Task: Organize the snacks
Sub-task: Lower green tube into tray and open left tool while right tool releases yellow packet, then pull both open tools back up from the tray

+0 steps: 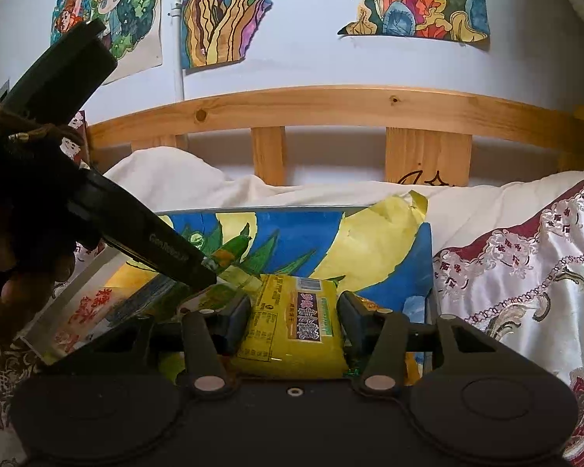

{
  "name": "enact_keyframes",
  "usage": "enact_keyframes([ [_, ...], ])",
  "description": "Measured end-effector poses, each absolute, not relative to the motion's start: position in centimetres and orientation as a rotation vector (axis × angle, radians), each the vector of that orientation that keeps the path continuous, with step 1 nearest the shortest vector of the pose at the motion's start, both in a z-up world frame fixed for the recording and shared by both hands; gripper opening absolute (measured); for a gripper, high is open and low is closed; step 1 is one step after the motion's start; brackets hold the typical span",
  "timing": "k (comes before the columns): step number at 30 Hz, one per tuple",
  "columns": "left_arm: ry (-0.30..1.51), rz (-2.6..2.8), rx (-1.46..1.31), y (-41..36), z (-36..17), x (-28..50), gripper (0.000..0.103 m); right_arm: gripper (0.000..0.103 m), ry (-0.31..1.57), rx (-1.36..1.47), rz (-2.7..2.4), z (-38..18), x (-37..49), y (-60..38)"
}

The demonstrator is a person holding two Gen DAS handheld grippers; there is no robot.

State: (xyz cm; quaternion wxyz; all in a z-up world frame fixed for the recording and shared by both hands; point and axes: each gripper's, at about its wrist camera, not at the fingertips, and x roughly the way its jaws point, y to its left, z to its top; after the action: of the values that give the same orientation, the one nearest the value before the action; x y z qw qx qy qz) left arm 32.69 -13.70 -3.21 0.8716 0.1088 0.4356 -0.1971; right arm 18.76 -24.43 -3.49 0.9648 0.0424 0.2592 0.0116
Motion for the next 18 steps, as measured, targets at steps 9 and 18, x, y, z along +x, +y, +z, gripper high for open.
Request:
enact_keyframes([
  [9, 0.857, -0.394, 0.182, -13.0, -2.1, 32.4, 0.063, 0.061, 0.522, 0.084, 0.026, -3.4, 18.7, -24.3],
  [18, 0.823, -0.348, 0.153, -11.9, -1.3, 31.8, 0.082, 0.067, 0.513, 0.088, 0.026, -3.0, 18.6, -24.3],
])
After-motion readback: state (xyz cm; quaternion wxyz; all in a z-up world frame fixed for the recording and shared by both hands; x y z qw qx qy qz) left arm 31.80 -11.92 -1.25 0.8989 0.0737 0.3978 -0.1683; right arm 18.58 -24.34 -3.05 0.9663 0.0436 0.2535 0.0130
